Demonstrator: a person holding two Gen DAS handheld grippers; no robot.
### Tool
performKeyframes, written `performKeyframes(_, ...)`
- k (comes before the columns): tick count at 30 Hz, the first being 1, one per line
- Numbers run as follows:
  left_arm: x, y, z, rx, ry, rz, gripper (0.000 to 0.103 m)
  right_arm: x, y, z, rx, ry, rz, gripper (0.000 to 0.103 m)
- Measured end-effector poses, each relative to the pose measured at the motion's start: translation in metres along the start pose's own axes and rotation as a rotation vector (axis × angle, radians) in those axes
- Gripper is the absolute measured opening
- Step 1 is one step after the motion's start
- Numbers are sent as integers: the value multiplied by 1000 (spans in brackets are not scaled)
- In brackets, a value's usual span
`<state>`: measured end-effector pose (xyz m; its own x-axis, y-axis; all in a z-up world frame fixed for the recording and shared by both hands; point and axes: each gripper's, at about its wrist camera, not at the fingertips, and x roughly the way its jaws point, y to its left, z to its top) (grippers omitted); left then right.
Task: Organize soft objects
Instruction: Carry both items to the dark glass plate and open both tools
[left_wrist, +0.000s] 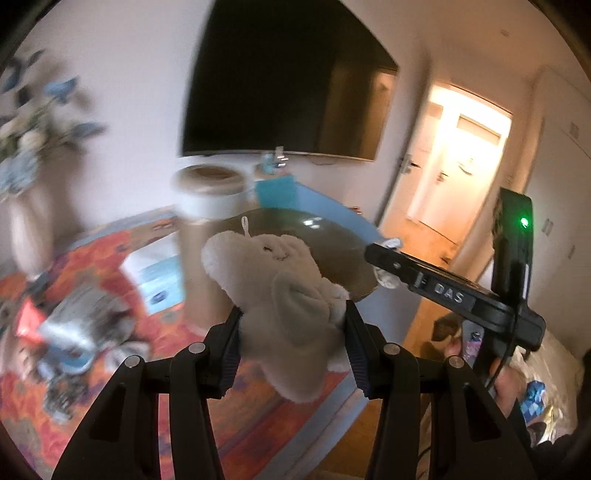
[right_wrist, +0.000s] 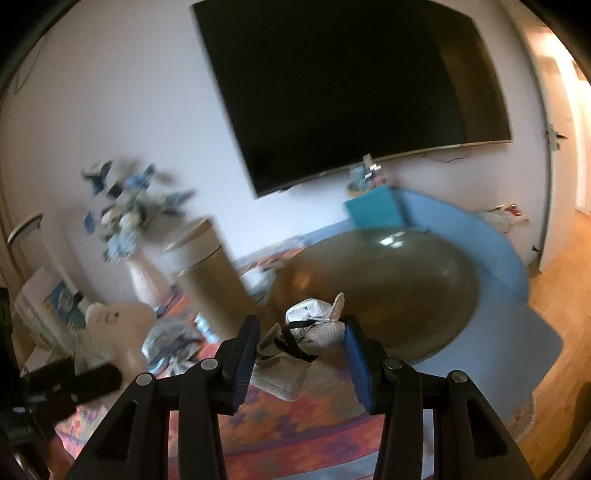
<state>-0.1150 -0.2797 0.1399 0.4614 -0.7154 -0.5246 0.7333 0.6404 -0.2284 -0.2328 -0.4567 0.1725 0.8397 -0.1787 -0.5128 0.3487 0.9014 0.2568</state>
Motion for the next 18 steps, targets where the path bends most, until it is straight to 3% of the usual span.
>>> performKeyframes(7,49,-23,32,20,7,-85,47,7,-45,37,88,-12,-57,44)
performKeyframes(14,114,-30,46,45,75,-4,47,63,-80,61,179,122,-102,44)
performKeyframes(17,135,-29,47,58,90,46,56,84,-86,66,183,189,-120,58)
performKeyframes(18,141,-28,47,57,97,61,67,88,-89,68,188,202,-121,67)
